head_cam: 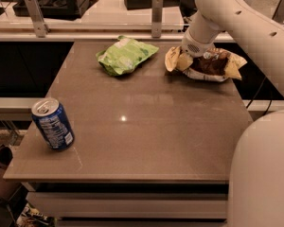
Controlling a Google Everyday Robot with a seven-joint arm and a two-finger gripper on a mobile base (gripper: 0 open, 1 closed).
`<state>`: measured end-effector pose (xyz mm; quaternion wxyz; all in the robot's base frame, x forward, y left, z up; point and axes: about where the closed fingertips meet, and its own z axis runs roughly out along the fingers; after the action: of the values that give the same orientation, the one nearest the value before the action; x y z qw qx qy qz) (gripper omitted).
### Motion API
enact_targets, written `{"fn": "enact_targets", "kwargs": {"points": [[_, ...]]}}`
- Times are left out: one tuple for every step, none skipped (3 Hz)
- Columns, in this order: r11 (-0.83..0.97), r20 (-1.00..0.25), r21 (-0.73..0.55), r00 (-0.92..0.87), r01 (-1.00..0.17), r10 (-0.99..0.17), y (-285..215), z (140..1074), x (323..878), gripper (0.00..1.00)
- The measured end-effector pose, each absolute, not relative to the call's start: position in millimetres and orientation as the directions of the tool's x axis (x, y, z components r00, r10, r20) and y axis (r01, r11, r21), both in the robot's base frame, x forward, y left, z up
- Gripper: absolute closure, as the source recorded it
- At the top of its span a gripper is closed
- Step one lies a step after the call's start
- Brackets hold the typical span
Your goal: Move brown chip bag near pepsi can
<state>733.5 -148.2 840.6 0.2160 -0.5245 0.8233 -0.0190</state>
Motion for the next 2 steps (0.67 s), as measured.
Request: {"fn": "enact_targets", "kwargs": {"points": [[0.429,-0.386,-0.272,-0.311,-0.862,-0.869,-148,861,723,1.0],[0.412,-0.398,-0.298,-0.28,-0.861,-0.873,-150,884,705,1.0]]}}
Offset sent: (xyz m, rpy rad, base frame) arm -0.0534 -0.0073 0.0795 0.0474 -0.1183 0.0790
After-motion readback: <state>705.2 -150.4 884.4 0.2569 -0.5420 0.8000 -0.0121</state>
